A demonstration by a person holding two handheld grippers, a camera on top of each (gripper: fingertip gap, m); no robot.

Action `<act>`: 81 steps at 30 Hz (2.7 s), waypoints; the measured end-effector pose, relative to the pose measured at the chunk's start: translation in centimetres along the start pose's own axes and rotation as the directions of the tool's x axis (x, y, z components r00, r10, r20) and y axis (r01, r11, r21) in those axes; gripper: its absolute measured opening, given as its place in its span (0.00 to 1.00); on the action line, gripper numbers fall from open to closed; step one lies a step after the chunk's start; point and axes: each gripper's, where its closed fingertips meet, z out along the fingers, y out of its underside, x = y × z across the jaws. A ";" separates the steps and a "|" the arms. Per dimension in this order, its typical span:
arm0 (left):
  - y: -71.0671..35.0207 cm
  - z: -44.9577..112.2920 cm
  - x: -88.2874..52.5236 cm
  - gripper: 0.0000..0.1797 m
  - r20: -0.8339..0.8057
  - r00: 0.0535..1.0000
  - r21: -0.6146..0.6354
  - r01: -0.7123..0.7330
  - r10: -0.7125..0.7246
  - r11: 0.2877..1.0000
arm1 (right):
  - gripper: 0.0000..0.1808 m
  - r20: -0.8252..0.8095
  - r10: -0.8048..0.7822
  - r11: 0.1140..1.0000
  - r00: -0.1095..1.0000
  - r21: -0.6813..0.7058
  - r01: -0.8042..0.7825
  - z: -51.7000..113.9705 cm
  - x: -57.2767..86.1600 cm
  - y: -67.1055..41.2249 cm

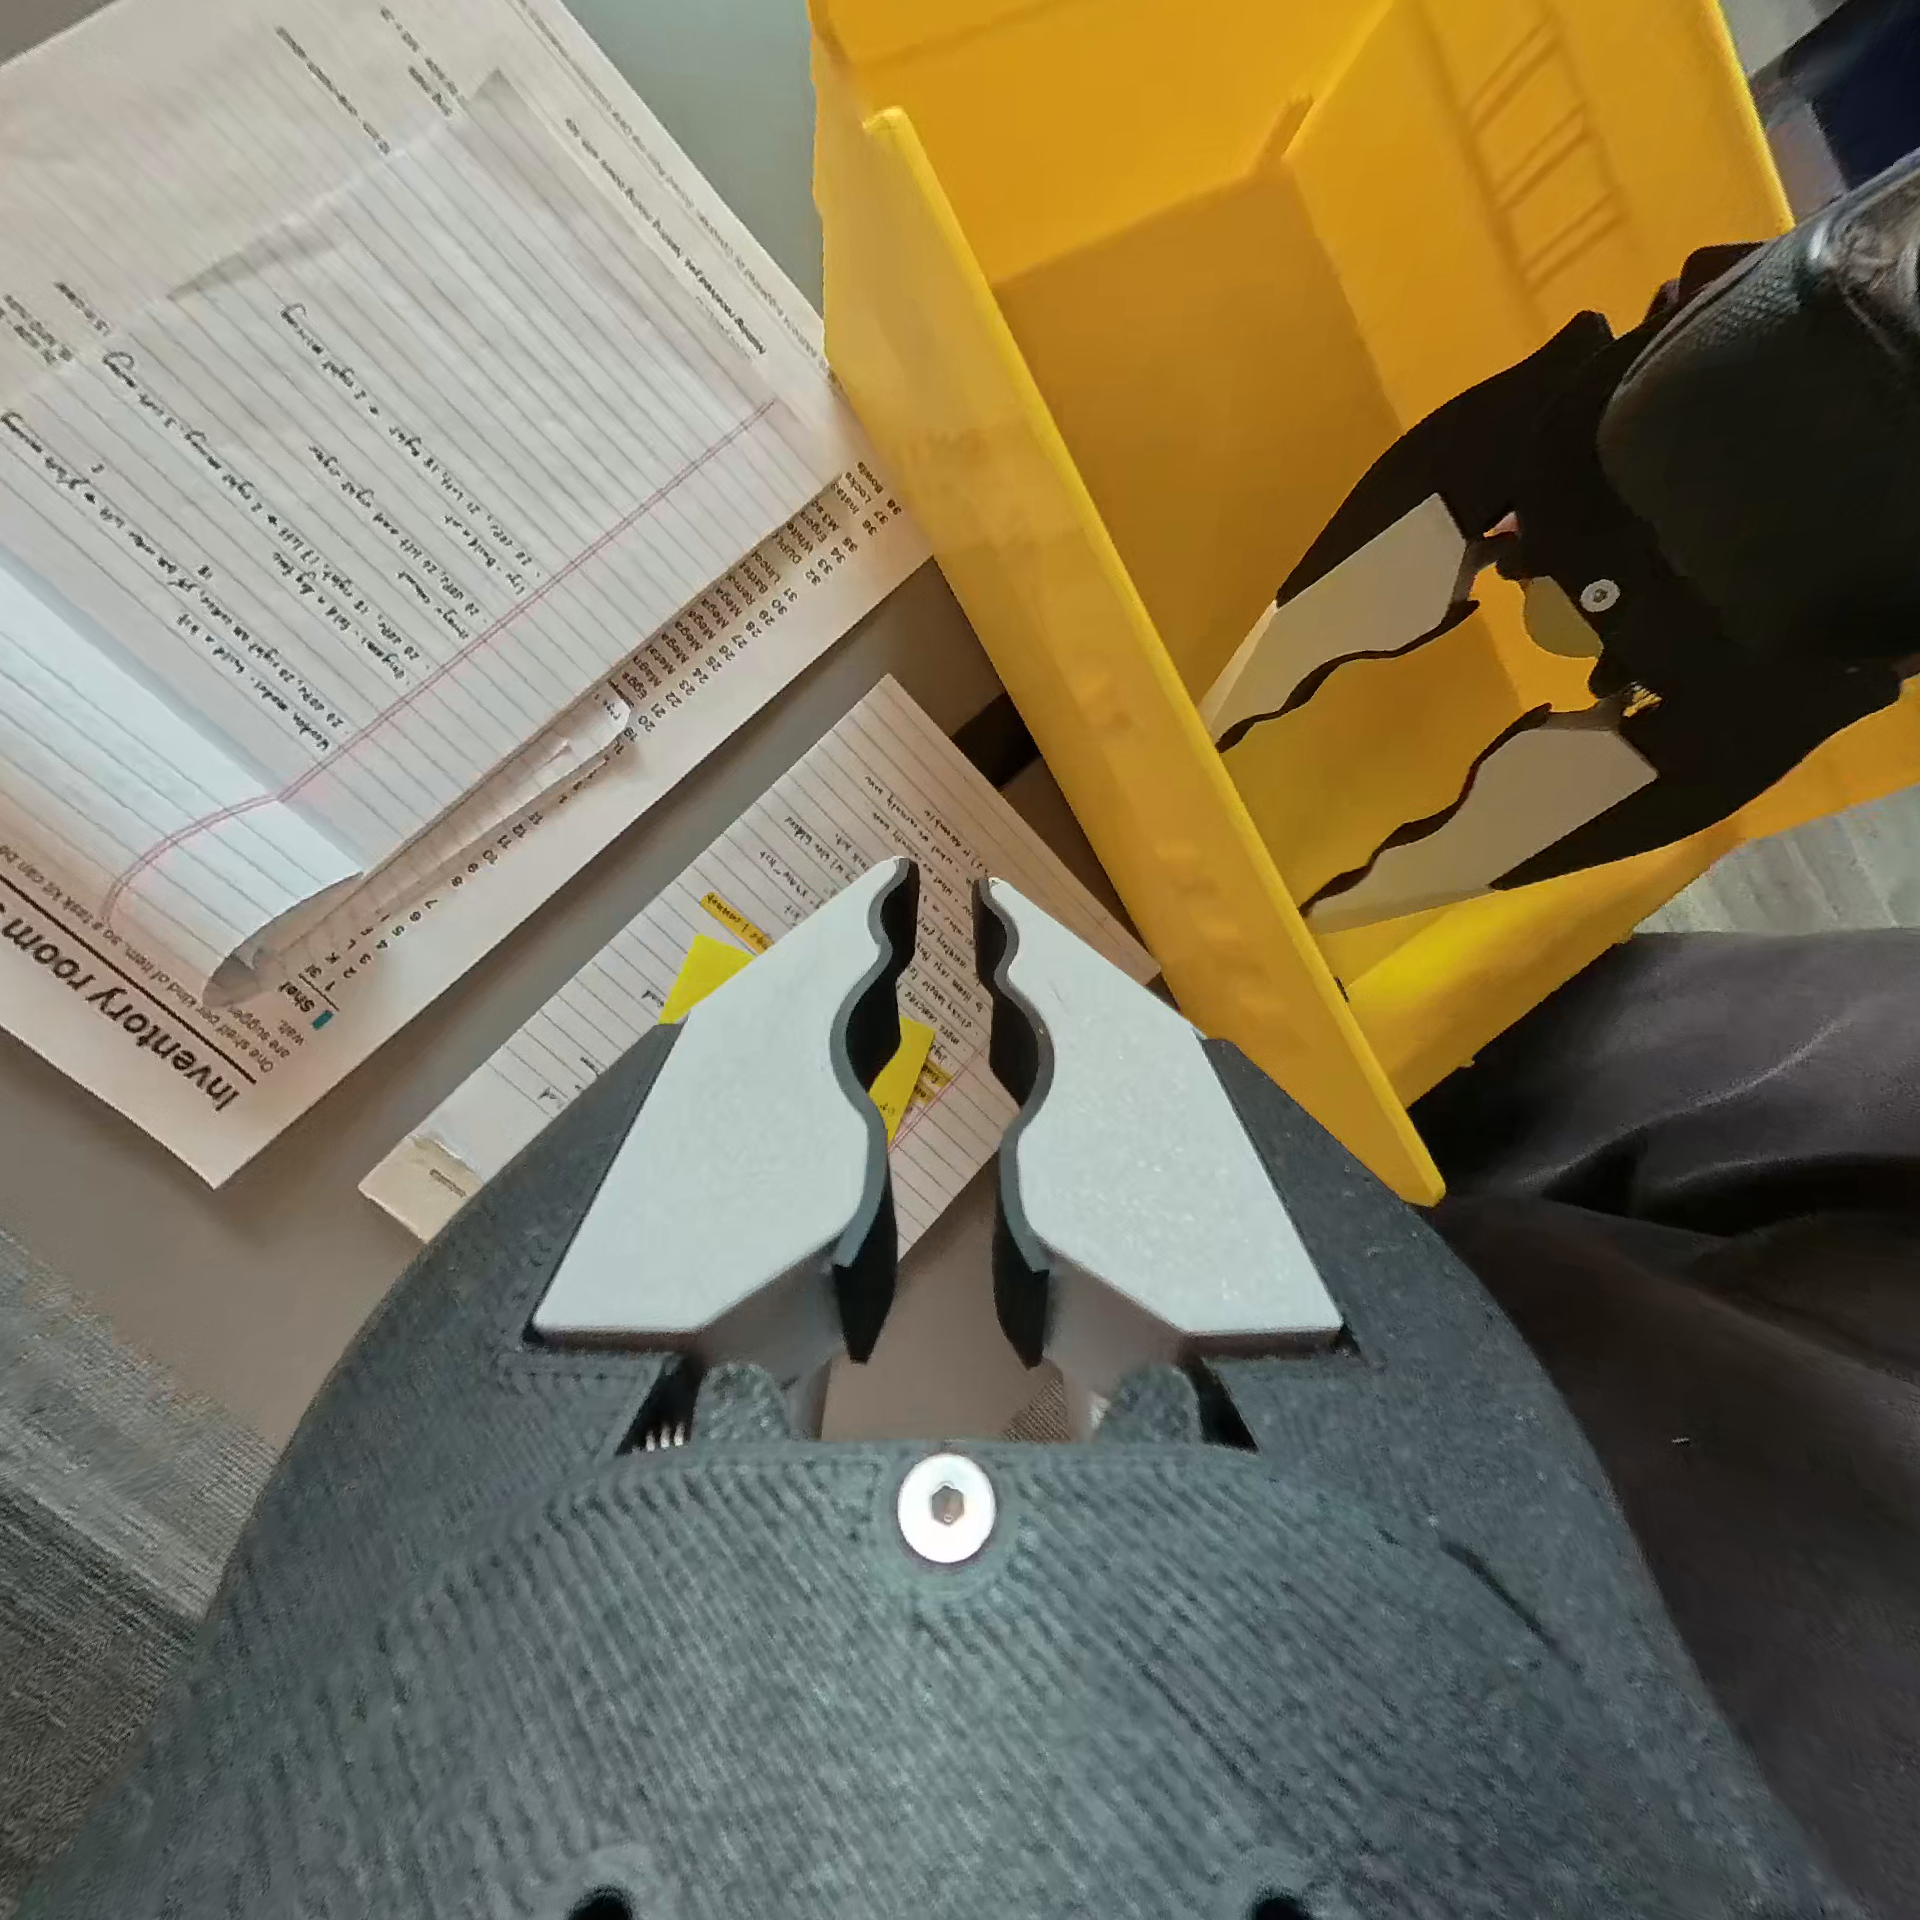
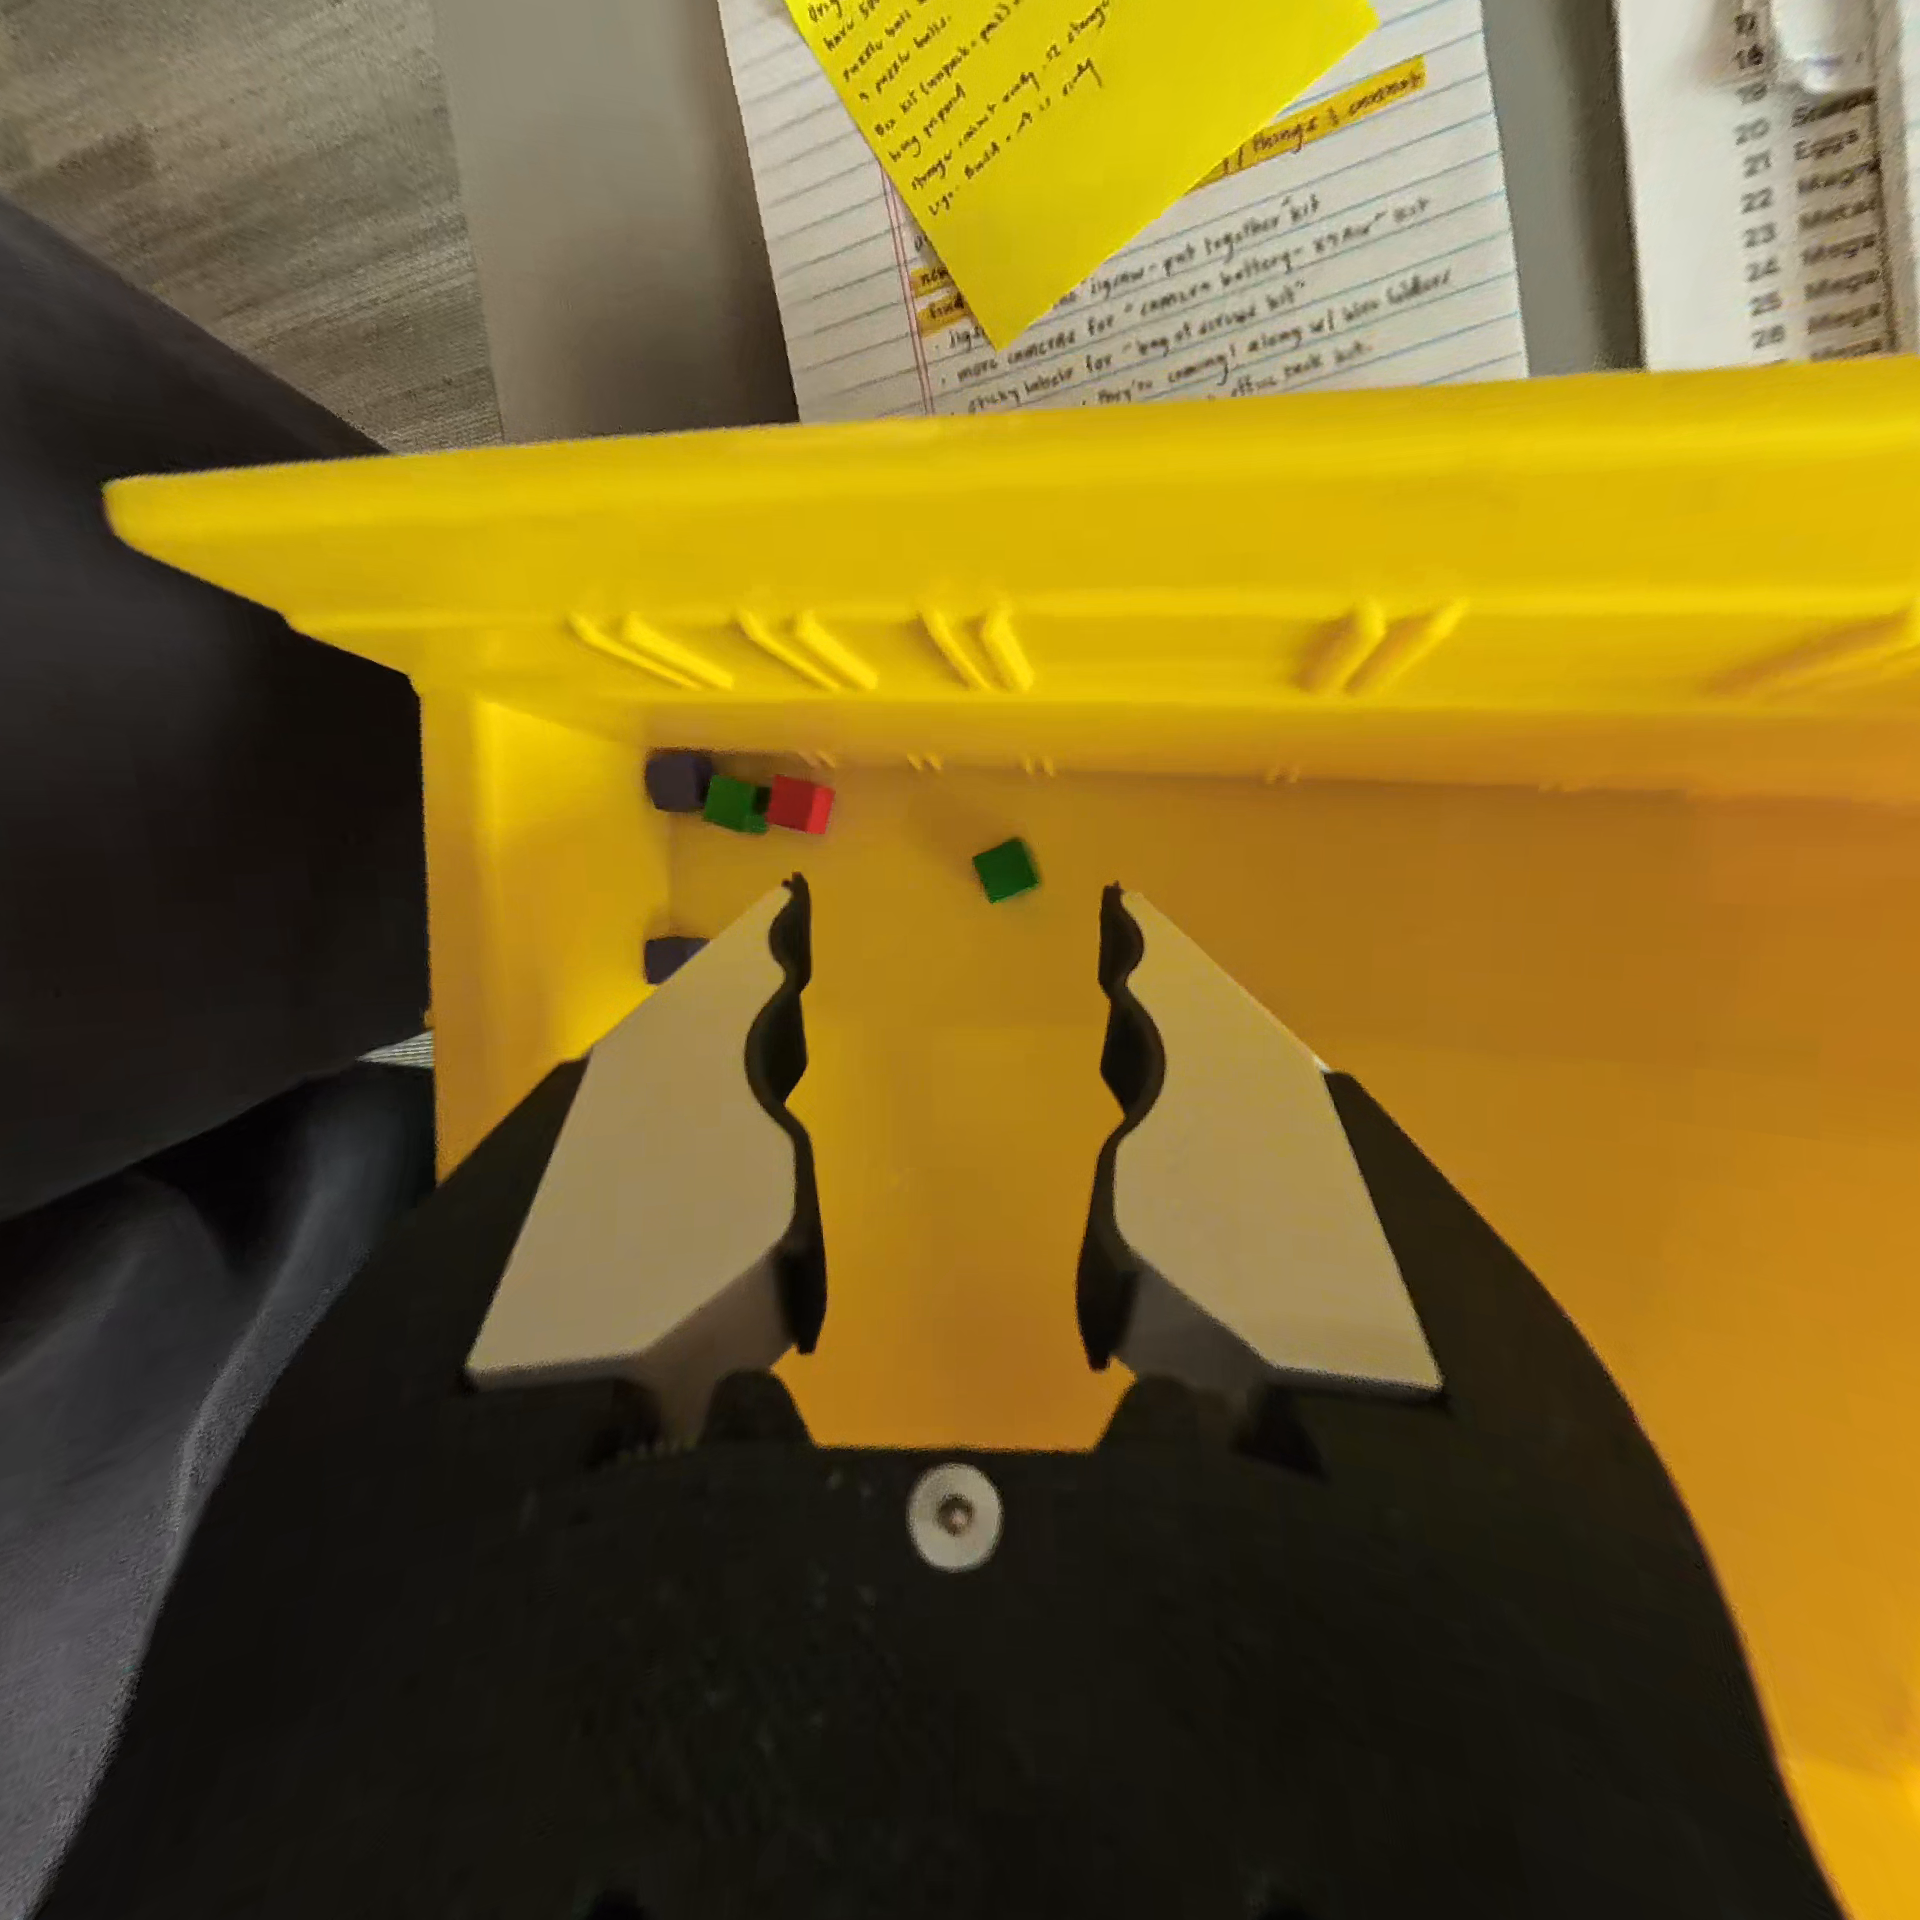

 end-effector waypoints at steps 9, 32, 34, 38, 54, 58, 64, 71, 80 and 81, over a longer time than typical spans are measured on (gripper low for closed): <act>0.8 -0.2 1.2 0.05 -0.080 0.996 -0.002 0.037 -0.037 0.999 | 0.05 -0.091 0.004 0.999 0.996 -0.035 -0.007 1.4 1.4 -0.2; -10.0 1.8 9.2 0.05 -0.205 0.921 0.195 -0.294 0.332 0.936 | 0.05 -0.286 0.721 0.633 0.632 0.643 -0.432 -19.5 1.3 1.3; -10.5 2.0 9.5 0.05 -0.200 0.923 0.209 -0.287 0.328 0.935 | 0.05 -0.269 0.753 0.595 0.601 0.669 -0.445 -20.2 1.3 2.0; -11.4 1.8 11.6 0.05 -0.292 0.927 0.230 -0.171 0.236 0.958 | 0.05 -0.192 0.811 0.485 0.553 0.749 -0.451 -22.2 1.3 2.6; -12.0 4.6 12.8 0.08 -0.269 0.955 0.161 -0.087 0.129 0.983 | 0.05 -0.138 0.842 0.398 0.522 0.812 -0.428 -26.7 5.1 8.3; -13.1 5.4 12.4 0.09 -0.196 0.980 0.152 -0.015 0.045 0.988 | 0.05 -0.215 0.836 0.456 0.504 0.783 -0.423 -28.0 9.4 13.1; -12.2 5.9 13.1 0.09 -0.051 0.990 0.120 0.139 -0.134 0.983 | 0.05 -0.364 0.732 0.644 0.576 0.646 -0.411 -27.3 18.1 19.1; -8.6 5.6 15.2 0.09 0.105 0.944 0.101 0.302 -0.312 0.948 | 0.05 -0.432 0.527 0.833 0.732 0.432 -0.345 -23.2 25.4 21.8; -7.1 6.0 17.4 0.09 0.165 0.900 0.107 0.390 -0.403 0.914 | 0.05 -0.405 0.417 0.897 0.814 0.329 -0.295 -20.2 26.9 23.3; -7.1 6.1 17.5 0.09 0.165 0.897 0.106 0.397 -0.409 0.912 | 0.05 -0.401 0.412 0.898 0.818 0.328 -0.292 -20.1 26.9 23.2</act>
